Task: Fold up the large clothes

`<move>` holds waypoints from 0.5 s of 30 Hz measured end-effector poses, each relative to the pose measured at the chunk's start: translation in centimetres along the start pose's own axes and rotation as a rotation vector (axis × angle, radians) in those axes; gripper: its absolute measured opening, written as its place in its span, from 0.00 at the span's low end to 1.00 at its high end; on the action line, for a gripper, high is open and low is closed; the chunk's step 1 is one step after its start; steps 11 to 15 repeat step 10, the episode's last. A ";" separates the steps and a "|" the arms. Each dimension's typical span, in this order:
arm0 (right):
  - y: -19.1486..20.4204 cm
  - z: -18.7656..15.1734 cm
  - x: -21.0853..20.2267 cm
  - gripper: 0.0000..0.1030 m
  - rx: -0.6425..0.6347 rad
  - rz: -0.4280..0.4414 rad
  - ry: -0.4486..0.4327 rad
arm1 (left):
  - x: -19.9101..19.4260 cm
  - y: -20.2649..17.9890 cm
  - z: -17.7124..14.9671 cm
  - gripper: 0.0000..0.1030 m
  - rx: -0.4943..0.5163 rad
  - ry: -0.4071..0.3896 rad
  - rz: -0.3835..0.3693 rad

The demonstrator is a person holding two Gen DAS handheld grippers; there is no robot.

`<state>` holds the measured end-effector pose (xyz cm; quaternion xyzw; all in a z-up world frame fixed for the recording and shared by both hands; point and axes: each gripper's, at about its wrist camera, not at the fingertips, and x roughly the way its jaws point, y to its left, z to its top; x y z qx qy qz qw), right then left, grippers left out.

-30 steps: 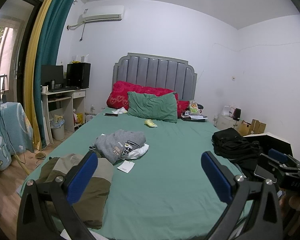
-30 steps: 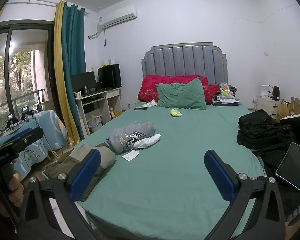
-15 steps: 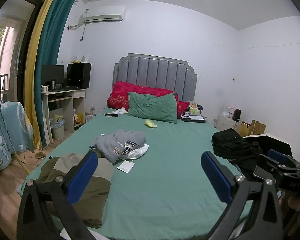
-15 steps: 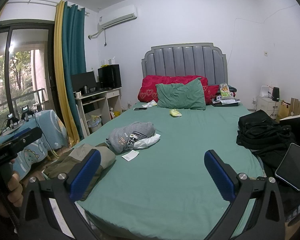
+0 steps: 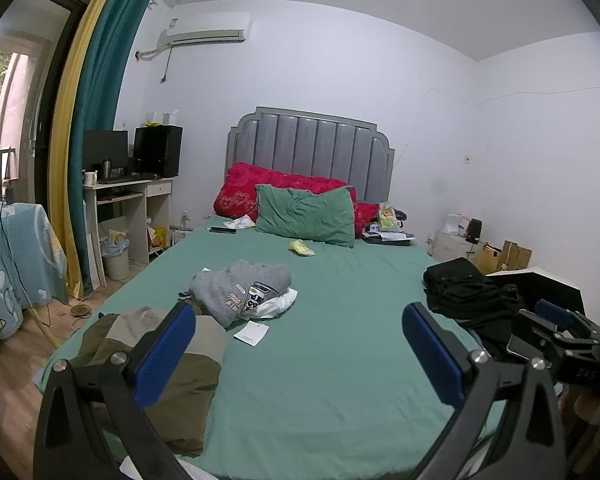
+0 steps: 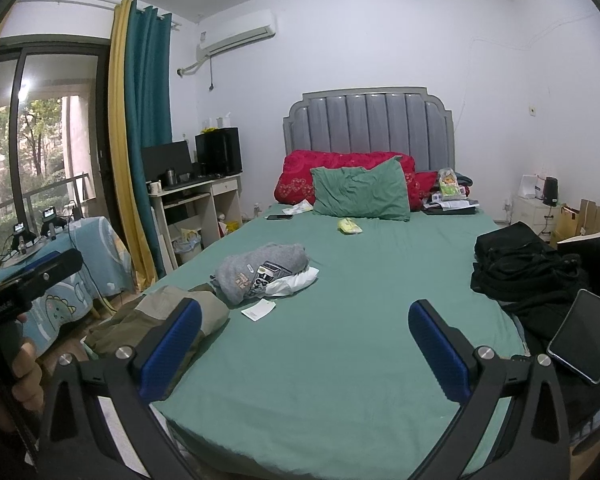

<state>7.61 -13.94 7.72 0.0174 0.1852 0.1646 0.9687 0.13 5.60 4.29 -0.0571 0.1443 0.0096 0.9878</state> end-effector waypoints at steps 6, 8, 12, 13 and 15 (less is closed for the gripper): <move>0.0 0.0 0.0 1.00 0.000 -0.001 0.001 | 0.0 0.0 0.0 1.00 -0.001 -0.001 -0.001; 0.0 0.0 0.0 1.00 0.000 0.000 0.001 | -0.1 -0.1 -0.2 1.00 -0.001 -0.001 0.000; 0.0 0.0 0.0 1.00 0.000 -0.001 0.001 | 0.0 -0.1 -0.2 1.00 -0.003 0.000 0.005; 0.0 0.0 0.0 1.00 0.000 -0.001 0.001 | 0.0 -0.1 -0.2 1.00 -0.003 0.000 0.005; 0.0 0.0 0.0 1.00 0.000 -0.001 0.001 | 0.0 -0.1 -0.2 1.00 -0.003 0.000 0.005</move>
